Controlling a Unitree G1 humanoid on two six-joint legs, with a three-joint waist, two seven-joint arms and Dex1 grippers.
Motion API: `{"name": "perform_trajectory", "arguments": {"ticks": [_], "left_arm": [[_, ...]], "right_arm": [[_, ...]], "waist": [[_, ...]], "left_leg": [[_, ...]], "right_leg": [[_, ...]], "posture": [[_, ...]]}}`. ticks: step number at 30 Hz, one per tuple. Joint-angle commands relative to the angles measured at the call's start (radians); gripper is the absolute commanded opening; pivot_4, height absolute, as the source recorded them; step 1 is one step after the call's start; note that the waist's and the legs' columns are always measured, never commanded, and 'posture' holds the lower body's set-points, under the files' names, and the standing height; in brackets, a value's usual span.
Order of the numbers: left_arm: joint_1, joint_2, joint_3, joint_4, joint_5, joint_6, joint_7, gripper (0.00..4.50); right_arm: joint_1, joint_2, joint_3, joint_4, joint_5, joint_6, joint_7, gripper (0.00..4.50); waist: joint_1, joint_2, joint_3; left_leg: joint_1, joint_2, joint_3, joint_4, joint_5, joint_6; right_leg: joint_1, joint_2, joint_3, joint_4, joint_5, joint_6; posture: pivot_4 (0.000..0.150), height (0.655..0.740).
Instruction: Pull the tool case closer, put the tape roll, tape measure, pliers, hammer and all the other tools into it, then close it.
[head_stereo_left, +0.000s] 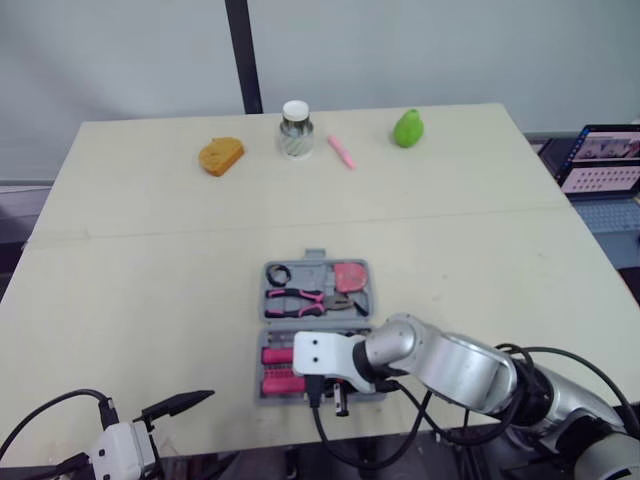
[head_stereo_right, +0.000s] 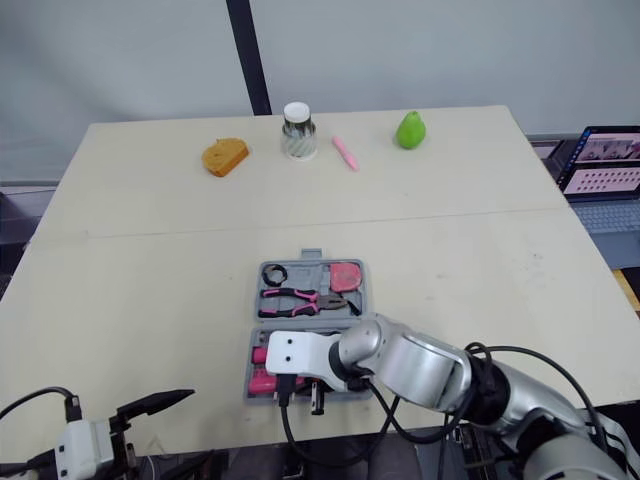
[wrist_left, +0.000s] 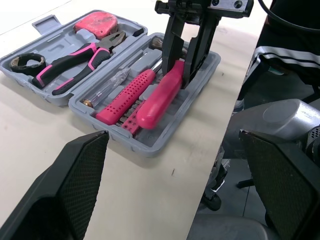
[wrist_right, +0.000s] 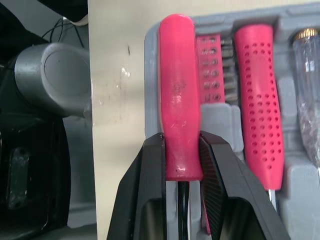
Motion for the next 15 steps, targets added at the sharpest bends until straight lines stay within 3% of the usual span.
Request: {"name": "perform_trajectory", "arguments": {"ticks": [1, 15], "left_arm": [[0.012, -0.002, -0.007, -0.018, 0.003, -0.007, 0.009, 4.5], [0.008, 0.002, -0.024, -0.018, 0.018, -0.008, 0.029, 4.5]], "right_arm": [[-0.004, 0.015, 0.016, -0.008, -0.003, 0.005, -0.021, 0.4], [-0.022, 0.057, 0.046, 0.038, -0.012, 0.038, -0.061, 0.4]], "waist": [[0.0, 0.0, 0.0], [-0.011, 0.0, 0.0]], "left_leg": [[0.0, 0.0, 0.0, 0.0, 0.0, 0.0], [0.0, 0.0, 0.0, 0.0, 0.0, 0.0]], "right_leg": [[0.0, 0.0, 0.0, 0.0, 0.0, 0.0], [0.0, 0.0, 0.0, 0.004, 0.0, 0.0]], "posture": [[0.15, 0.74], [0.15, 0.74]]}}
